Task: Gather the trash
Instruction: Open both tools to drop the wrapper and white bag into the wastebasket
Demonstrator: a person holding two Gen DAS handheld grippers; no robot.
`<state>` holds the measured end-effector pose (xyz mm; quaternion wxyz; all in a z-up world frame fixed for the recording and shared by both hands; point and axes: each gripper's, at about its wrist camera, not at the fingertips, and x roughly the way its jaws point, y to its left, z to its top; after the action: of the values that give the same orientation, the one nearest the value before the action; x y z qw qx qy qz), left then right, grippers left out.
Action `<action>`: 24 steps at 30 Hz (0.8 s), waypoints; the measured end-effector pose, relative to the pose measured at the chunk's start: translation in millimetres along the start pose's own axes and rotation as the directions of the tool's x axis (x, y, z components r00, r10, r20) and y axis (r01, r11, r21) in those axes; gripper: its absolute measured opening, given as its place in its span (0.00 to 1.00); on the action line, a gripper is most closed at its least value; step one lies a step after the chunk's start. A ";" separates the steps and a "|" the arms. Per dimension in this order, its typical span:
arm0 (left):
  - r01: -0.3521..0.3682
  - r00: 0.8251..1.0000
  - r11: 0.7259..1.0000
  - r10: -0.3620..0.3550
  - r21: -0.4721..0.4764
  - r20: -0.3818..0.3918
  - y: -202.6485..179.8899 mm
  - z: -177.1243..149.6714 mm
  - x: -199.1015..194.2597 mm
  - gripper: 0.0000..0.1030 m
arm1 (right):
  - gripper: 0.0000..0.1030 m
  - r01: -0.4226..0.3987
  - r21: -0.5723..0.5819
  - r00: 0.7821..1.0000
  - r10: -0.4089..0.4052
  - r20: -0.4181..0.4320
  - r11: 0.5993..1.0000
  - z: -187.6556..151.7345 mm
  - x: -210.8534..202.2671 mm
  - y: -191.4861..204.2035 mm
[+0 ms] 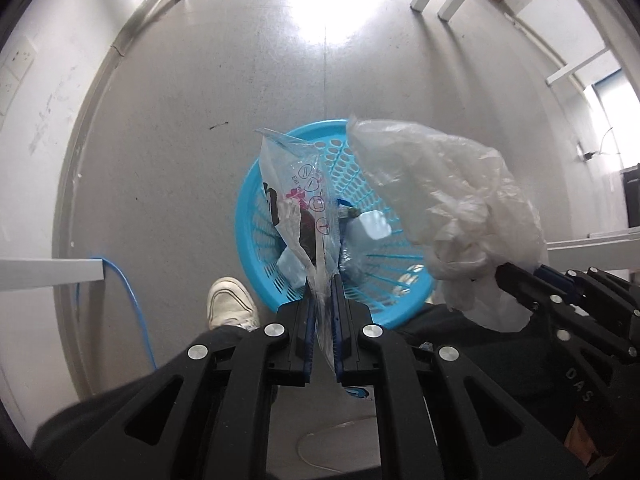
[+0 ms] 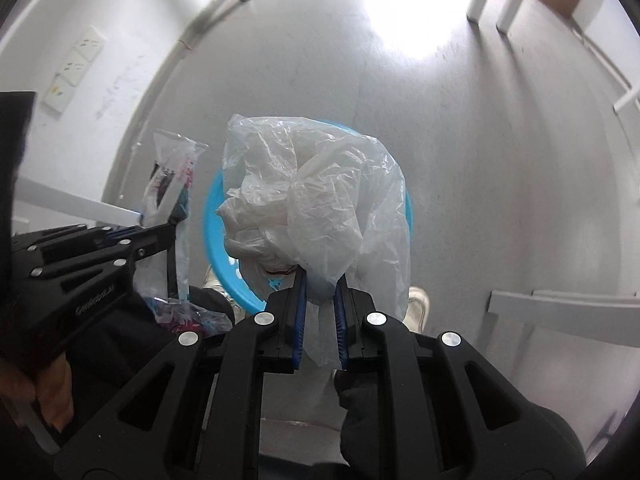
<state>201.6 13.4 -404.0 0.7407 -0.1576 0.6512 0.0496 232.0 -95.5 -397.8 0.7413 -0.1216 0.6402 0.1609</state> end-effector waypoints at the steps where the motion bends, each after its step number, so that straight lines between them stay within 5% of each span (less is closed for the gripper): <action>1: -0.010 1.000 1.000 0.010 0.007 -0.006 -2.1 2.6 4.9 0.05 | 0.12 -0.005 0.012 1.000 0.005 -0.014 1.000 2.4 6.9 -1.6; 8: -0.027 0.999 0.999 0.027 0.027 -0.026 -8.8 12.3 17.5 0.06 | 0.15 -0.004 0.068 0.997 0.009 -0.076 0.998 11.6 39.5 -14.5; 9: -0.019 0.999 1.000 0.019 0.021 -0.031 -8.1 14.2 18.7 0.15 | 0.16 -0.015 0.080 0.997 0.021 -0.077 0.997 12.5 41.5 -15.8; 10: -0.005 0.999 1.000 0.006 0.016 -0.033 -7.7 14.7 18.9 0.38 | 0.18 -0.025 0.090 0.997 0.031 -0.076 0.996 14.2 43.4 -15.5; 12: -0.027 1.000 1.000 0.027 0.001 0.011 -6.1 16.0 11.3 0.55 | 0.25 -0.041 0.102 0.997 0.048 -0.068 0.994 13.6 41.8 -19.6; 20: 0.091 0.995 0.988 -0.085 -0.122 0.053 17.8 -4.4 -30.4 0.57 | 0.46 -0.097 0.108 0.995 0.097 0.013 0.989 -4.9 5.7 -24.6; 24: 0.123 0.987 0.989 -0.112 -0.088 0.115 20.4 -23.5 -63.5 0.77 | 0.60 -0.126 0.042 0.989 0.122 0.083 0.991 -23.9 -27.9 -13.0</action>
<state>164.3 34.0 -347.6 0.7687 -0.2279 0.5960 0.0453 211.8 -118.9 -374.2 0.7577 -0.0575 0.6196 0.1966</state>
